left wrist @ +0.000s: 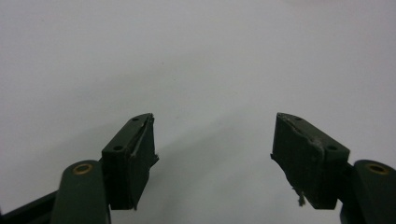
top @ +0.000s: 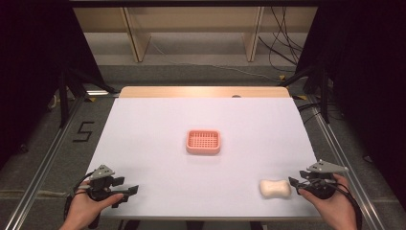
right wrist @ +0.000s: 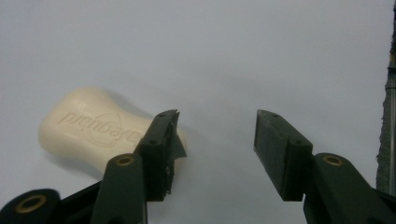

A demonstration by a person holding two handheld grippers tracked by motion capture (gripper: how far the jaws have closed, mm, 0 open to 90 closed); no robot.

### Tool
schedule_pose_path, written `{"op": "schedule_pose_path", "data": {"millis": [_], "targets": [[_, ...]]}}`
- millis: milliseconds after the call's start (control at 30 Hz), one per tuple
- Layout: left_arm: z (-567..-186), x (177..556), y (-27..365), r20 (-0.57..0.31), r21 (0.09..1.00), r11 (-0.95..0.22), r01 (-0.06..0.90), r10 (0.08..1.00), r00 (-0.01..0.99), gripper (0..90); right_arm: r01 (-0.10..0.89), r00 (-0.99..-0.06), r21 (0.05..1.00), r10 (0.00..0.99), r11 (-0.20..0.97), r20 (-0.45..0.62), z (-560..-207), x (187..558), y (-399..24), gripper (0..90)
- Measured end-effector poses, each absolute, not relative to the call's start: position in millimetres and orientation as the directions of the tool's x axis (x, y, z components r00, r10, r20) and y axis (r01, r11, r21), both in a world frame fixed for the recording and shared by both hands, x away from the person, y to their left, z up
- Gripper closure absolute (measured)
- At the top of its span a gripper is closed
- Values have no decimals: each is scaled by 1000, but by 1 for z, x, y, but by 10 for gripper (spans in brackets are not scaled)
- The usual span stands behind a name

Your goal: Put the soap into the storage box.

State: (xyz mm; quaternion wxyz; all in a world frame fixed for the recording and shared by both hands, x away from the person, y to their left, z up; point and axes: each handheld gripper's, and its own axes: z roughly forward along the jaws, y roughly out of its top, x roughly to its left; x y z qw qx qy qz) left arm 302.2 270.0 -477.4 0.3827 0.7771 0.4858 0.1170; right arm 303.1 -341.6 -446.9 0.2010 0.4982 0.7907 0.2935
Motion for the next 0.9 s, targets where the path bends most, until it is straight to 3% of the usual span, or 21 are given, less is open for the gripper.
{"op": "schedule_pose_path", "data": {"millis": [167, 300, 367, 400, 567, 700, 900], "targets": [[-478, 304, 270, -200, 704, -245, 666, 832, 517, 295, 670, -503, 596, 861, 442, -73, -441, 306, -341, 480], [-479, 304, 270, -197, 702, -249, 667, 832, 518, 294, 616, -636, 496, 758, 611, -145, -434, 312, -338, 447], [-477, 304, 273, -172, 691, -291, 662, 823, 541, 294, 620, -668, 442, 731, 648, -136, -430, 313, -336, 426], [-478, 303, 270, -191, 710, -247, 659, 834, 518, 294, 624, -686, 409, 717, 666, -123, -428, 313, -334, 426], [-479, 303, 269, -187, 706, -255, 661, 833, 521, 293, 556, -791, 258, 598, 790, -125, -421, 319, -327, 401], [-479, 303, 269, -187, 706, -262, 658, 827, 530, 293, 501, -843, 186, 525, 845, -116, -422, 324, -321, 377], [-479, 303, 268, -191, 710, -252, 658, 830, 525, 293, 474, -864, 148, 491, 868, -111, -424, 329, -313, 351]]}}
